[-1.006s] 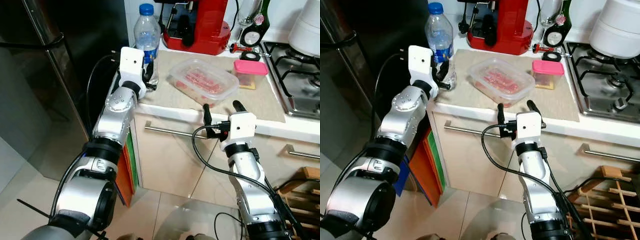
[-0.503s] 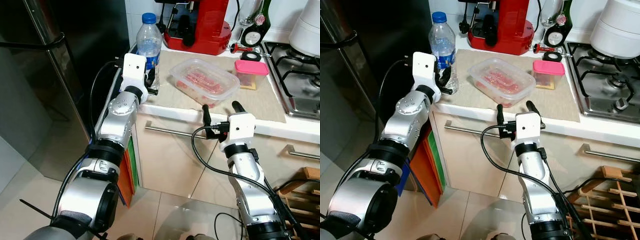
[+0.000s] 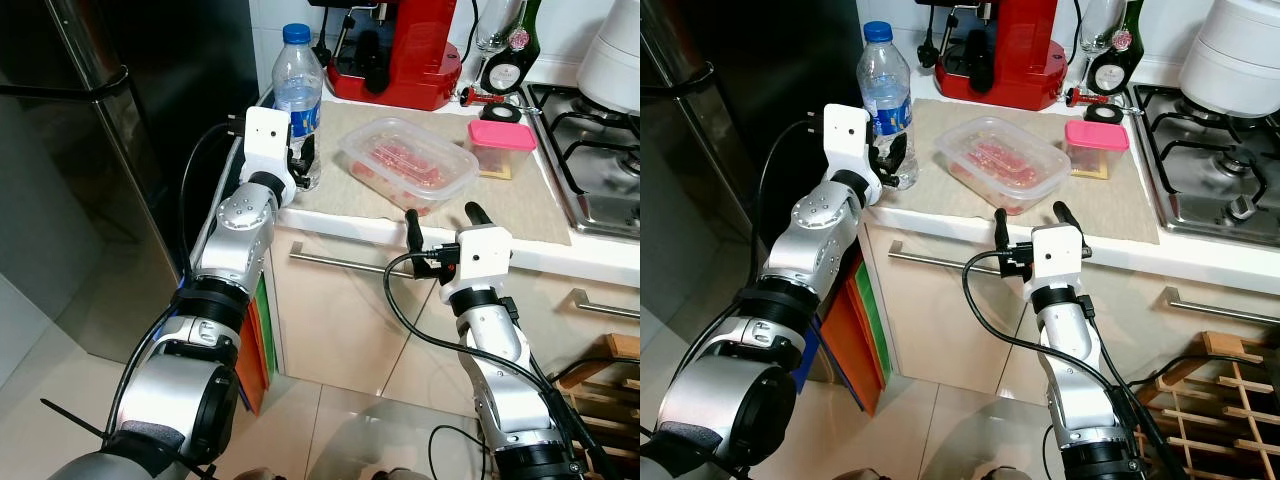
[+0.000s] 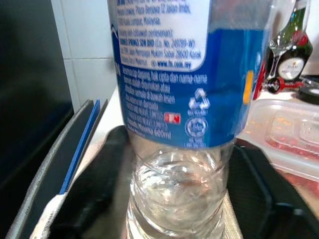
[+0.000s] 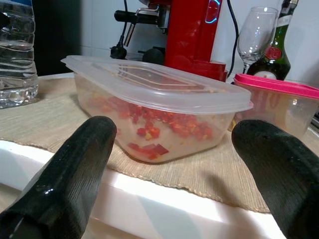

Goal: Restocking fridge

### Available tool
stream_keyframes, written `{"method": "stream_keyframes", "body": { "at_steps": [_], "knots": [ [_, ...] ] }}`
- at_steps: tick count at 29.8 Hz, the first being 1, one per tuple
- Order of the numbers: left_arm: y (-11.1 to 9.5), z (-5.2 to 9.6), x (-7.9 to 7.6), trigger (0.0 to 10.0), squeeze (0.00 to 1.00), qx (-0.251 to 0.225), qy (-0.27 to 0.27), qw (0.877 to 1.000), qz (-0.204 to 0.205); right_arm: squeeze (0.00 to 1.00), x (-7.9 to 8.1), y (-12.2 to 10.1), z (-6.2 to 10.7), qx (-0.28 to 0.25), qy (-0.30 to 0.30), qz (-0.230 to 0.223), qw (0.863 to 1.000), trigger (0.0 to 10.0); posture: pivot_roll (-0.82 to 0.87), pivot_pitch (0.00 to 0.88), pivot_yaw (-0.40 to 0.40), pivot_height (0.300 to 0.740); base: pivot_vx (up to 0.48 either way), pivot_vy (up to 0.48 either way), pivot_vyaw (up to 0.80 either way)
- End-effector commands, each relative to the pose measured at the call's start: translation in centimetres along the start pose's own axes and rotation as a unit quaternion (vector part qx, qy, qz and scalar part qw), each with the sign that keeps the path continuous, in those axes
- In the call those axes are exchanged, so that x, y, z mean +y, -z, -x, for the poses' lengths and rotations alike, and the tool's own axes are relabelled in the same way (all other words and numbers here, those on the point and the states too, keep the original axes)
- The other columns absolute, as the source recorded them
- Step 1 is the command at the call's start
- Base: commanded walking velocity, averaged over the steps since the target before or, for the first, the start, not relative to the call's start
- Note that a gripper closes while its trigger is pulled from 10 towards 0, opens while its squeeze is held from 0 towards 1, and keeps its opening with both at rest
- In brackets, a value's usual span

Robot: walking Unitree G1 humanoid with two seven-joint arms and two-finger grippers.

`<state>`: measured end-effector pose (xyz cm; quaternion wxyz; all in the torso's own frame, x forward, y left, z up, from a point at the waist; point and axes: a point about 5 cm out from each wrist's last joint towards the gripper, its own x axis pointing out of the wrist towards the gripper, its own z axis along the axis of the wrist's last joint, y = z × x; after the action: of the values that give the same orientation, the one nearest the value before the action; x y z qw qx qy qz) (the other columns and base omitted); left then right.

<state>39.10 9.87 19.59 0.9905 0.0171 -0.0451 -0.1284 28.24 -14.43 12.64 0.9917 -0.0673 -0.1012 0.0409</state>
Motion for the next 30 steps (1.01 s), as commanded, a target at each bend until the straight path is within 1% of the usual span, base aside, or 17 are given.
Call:
{"method": "stream_keyframes", "body": {
  "at_steps": [1,4,6,11,13,16,18,19,20,21,22,24,25,26,27,28,30],
  "knots": [
    [0.0,-0.1,0.4,10.0,1.00,0.013,-0.010,1.000,-0.009,0.00,-0.1,0.1,0.2,0.004,-0.001,0.005,1.000,10.0,-0.09,0.023,0.030,0.740,0.000,0.000,0.00],
    [-0.3,-0.1,0.6,10.0,1.00,0.006,-0.015,1.000,-0.023,0.00,-0.1,0.1,0.2,0.005,-0.001,0.005,1.000,10.0,-0.09,0.023,0.030,0.740,0.000,0.000,0.00],
    [-1.1,0.0,0.7,10.0,1.00,-0.007,-0.017,0.999,-0.041,0.00,-0.1,0.2,0.2,0.006,-0.001,0.006,1.000,10.0,-0.09,0.020,0.030,0.740,0.000,0.000,0.00],
    [-1.6,0.4,0.7,10.0,1.00,-0.012,-0.017,0.999,-0.048,0.00,-0.1,0.3,0.2,0.007,-0.002,0.006,1.000,10.0,-0.08,0.017,0.032,0.740,0.000,0.000,0.00],
    [-1.7,0.8,0.8,10.0,1.00,-0.013,-0.021,0.998,-0.059,0.00,-0.1,0.3,0.2,0.007,-0.002,0.006,1.000,10.0,-0.08,0.013,0.033,0.740,0.000,0.000,0.00],
    [-1.9,1.2,0.9,10.0,1.00,-0.015,-0.024,0.998,-0.058,0.00,0.0,0.4,0.2,0.008,-0.003,0.006,1.000,10.0,-0.08,0.009,0.033,0.740,0.000,0.000,0.00],
    [-2.1,1.8,1.1,10.0,1.00,-0.014,-0.030,0.998,-0.056,0.00,0.0,0.4,0.2,0.008,-0.004,0.007,1.000,10.0,-0.07,0.004,0.035,0.740,0.000,0.000,0.00],
    [-2.1,1.8,1.1,10.0,1.00,-0.014,-0.030,0.998,-0.056,0.00,0.0,0.4,0.2,0.008,-0.004,0.007,1.000,10.0,-0.07,0.004,0.035,0.740,0.000,0.000,0.00],
    [-2.1,2.6,1.2,10.0,1.00,-0.008,-0.032,0.998,-0.054,0.00,-0.1,0.5,0.2,0.008,-0.004,0.007,1.000,10.0,-0.07,0.000,0.037,0.740,0.000,0.000,0.00],
    [-2.1,2.9,1.3,10.0,1.00,-0.007,-0.033,0.998,-0.052,0.00,-0.1,0.5,0.2,0.009,-0.004,0.007,1.000,10.0,-0.07,0.000,0.037,0.740,0.000,0.000,0.00],
    [-2.1,2.9,1.3,10.0,1.00,-0.007,-0.033,0.998,-0.052,0.00,-0.1,0.5,0.2,0.009,-0.004,0.007,1.000,10.0,-0.07,0.000,0.037,0.740,0.000,0.000,0.00],
    [-1.6,3.8,1.2,10.0,1.00,0.003,-0.030,0.998,-0.051,0.00,-0.2,0.5,0.2,0.008,-0.004,0.008,1.000,10.0,-0.06,0.000,0.037,0.740,0.000,0.000,0.00],
    [-1.6,3.8,1.2,10.0,1.00,0.003,-0.030,0.998,-0.051,0.00,-0.2,0.5,0.2,0.008,-0.004,0.008,1.000,10.0,-0.06,0.000,0.037,0.740,0.000,0.000,0.00],
    [-1.3,4.1,1.2,10.0,1.00,0.009,-0.028,0.998,-0.051,0.00,-0.2,0.5,0.2,0.008,-0.004,0.008,1.000,10.0,-0.06,0.000,0.037,0.740,0.000,0.000,0.00],
    [-0.9,4.7,1.2,10.0,0.45,0.017,-0.026,0.999,-0.043,0.00,-0.3,0.5,0.2,0.007,-0.005,0.008,1.000,10.0,-0.05,0.000,0.038,0.740,0.000,0.000,0.00],
    [-0.6,5.3,1.2,10.0,0.00,0.023,-0.022,0.999,-0.036,0.00,-0.3,0.5,0.2,0.007,-0.005,0.009,1.000,10.0,-0.05,0.000,0.037,0.740,0.000,0.000,0.00],
    [-0.5,6.2,1.1,10.0,0.00,0.023,-0.014,0.999,-0.029,0.00,-0.4,0.4,0.1,0.006,-0.004,0.009,1.000,10.0,-0.04,0.000,0.032,0.740,0.000,0.000,0.00]
  ]
}}
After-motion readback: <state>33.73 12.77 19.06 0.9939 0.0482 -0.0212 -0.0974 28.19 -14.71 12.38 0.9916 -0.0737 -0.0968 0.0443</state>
